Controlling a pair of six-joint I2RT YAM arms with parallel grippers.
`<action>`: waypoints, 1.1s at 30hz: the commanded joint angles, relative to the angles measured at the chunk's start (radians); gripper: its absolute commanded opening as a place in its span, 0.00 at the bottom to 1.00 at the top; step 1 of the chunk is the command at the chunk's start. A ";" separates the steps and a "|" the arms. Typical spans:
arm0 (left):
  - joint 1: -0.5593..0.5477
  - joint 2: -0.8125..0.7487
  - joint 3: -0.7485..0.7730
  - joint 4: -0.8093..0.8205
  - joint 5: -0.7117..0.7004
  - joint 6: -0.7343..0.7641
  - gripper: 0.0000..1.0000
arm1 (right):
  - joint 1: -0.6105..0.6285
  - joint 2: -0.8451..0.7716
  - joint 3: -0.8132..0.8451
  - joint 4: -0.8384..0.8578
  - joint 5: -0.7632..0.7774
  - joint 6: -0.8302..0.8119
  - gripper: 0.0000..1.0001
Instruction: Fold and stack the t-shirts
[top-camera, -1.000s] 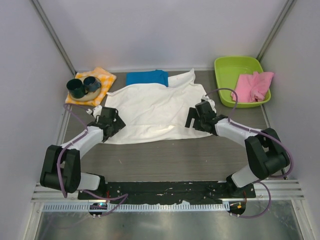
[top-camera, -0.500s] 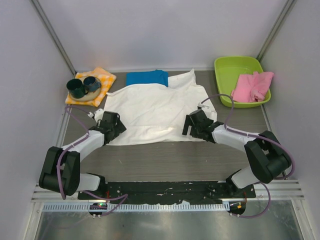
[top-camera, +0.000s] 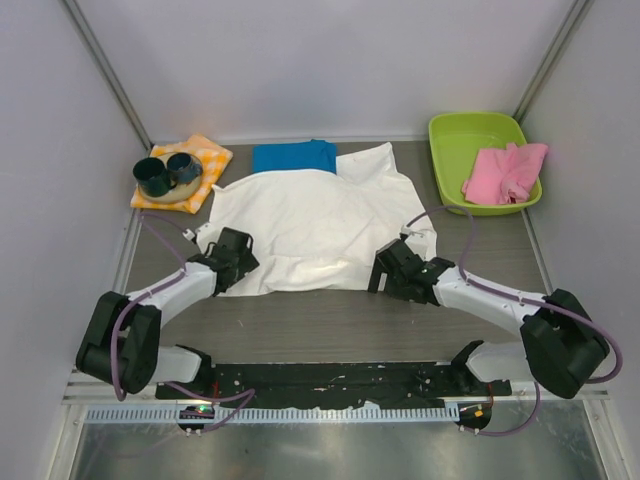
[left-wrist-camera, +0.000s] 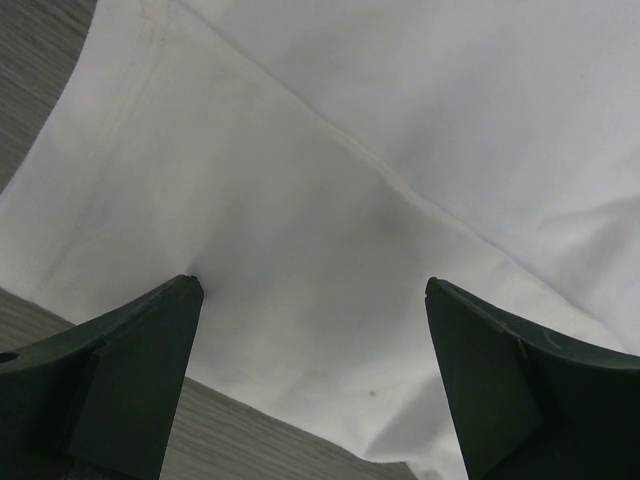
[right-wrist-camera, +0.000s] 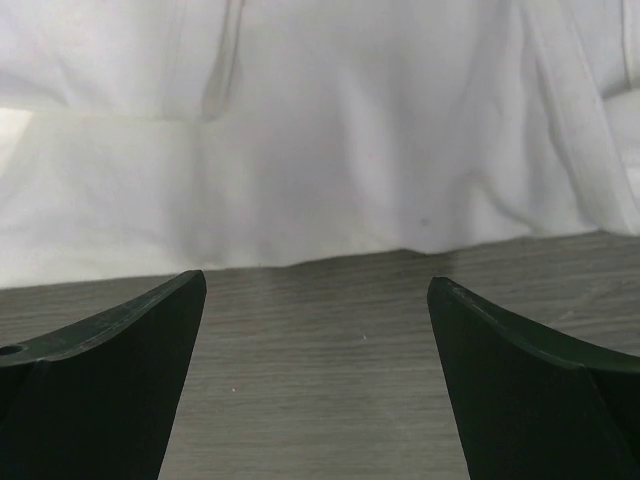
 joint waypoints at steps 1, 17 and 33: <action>-0.083 -0.084 -0.090 -0.159 -0.001 -0.122 1.00 | 0.040 -0.103 -0.026 -0.130 0.064 0.095 0.99; -0.171 -0.564 -0.001 -0.531 -0.126 -0.164 1.00 | 0.052 -0.237 0.073 -0.121 0.107 0.000 1.00; -0.171 -0.382 0.073 -0.325 -0.089 -0.104 1.00 | 0.052 0.004 0.008 0.288 0.041 -0.083 1.00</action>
